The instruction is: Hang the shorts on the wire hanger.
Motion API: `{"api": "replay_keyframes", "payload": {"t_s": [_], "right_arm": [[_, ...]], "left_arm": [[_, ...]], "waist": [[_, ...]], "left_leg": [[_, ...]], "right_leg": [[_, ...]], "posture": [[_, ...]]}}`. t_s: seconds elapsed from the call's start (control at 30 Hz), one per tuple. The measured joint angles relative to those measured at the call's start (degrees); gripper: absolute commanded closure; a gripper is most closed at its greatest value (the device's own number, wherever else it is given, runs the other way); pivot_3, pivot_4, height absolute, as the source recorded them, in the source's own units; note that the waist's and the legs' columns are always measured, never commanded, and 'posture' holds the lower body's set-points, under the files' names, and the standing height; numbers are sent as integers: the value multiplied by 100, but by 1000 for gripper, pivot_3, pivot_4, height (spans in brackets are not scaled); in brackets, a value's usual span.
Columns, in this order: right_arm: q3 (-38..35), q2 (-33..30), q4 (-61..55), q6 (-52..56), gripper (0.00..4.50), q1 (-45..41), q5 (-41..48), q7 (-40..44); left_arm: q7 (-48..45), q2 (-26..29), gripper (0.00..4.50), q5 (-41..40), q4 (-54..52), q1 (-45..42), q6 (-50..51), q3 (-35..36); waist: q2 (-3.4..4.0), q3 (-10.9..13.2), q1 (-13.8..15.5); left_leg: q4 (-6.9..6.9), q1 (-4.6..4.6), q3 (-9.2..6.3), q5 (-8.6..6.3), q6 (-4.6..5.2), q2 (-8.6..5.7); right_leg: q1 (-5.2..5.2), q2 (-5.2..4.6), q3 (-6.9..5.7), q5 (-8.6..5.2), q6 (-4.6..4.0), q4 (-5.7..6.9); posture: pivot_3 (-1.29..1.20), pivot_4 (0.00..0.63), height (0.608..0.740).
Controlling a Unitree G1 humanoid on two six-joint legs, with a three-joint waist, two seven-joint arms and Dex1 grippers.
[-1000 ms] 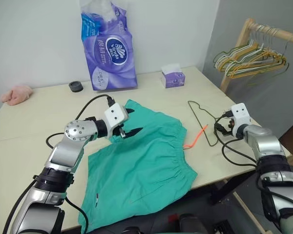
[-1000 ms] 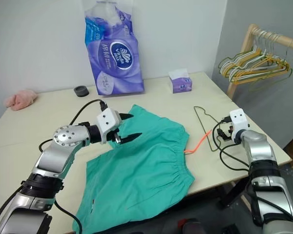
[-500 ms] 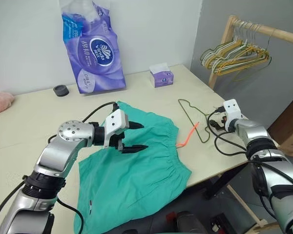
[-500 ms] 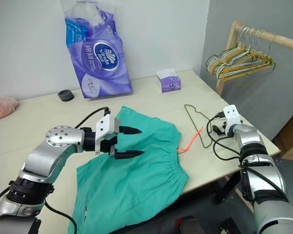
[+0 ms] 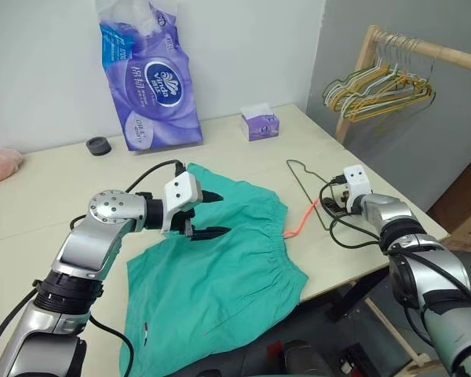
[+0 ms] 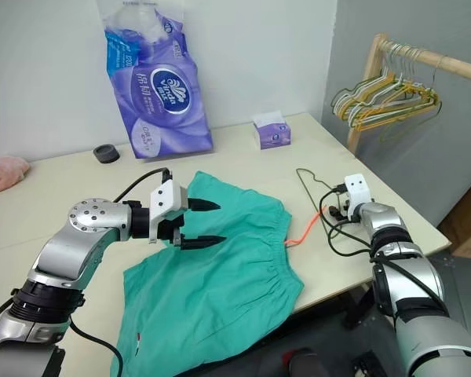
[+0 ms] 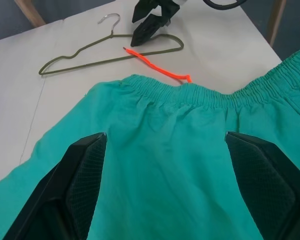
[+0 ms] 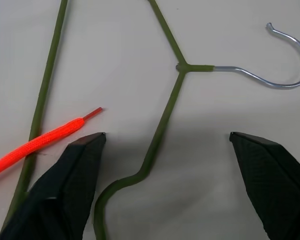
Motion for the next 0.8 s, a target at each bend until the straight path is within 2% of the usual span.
{"api": "replay_keyframes", "payload": {"t_s": [0.2,0.3,0.33,0.6,0.7,0.8], "right_arm": [[53,119,20,136,3276,-30,-70,91],[1,171,24,195,4333,-32,-63,-141],[-34,178,27,197,4460,-33,-59,-270],[-311,68,123,8,4460,-13,8,-843],[-138,-104,8,-351,4500,-7,-188,-782],[132,-276,-639,-851,4500,42,-412,-631]], "left_arm": [[18,-43,500,109,82,0,-90,0],[62,-110,500,149,90,0,-153,0],[92,-140,500,158,97,0,-163,0],[591,-291,500,397,483,-126,-446,97],[1074,-446,21,590,892,-370,-615,230],[1326,-461,21,653,1236,-594,-640,377]], "waist": [[-10,-40,12],[-16,-59,28],[-18,-62,32],[-21,-65,39],[-18,-63,11],[-15,-62,-20]], "left_leg": [[1,0,-3,0,0,0],[1,1,-9,0,0,0],[2,1,-12,0,0,0],[2,-1,-10,0,0,-5],[1,-1,-4,0,0,-5],[-3,-8,0,0,0,-2]], "right_leg": [[2,0,-1,0,0,-1],[6,-3,-4,0,1,-2],[7,-4,-6,0,0,-3],[7,-6,-6,0,1,-3],[0,-6,-1,1,1,-1],[-18,-4,5,0,2,3]], "posture": [[-136,0,740],[-133,0,740],[-133,0,740],[-133,0,740],[-140,0,740],[-146,0,740]]}}
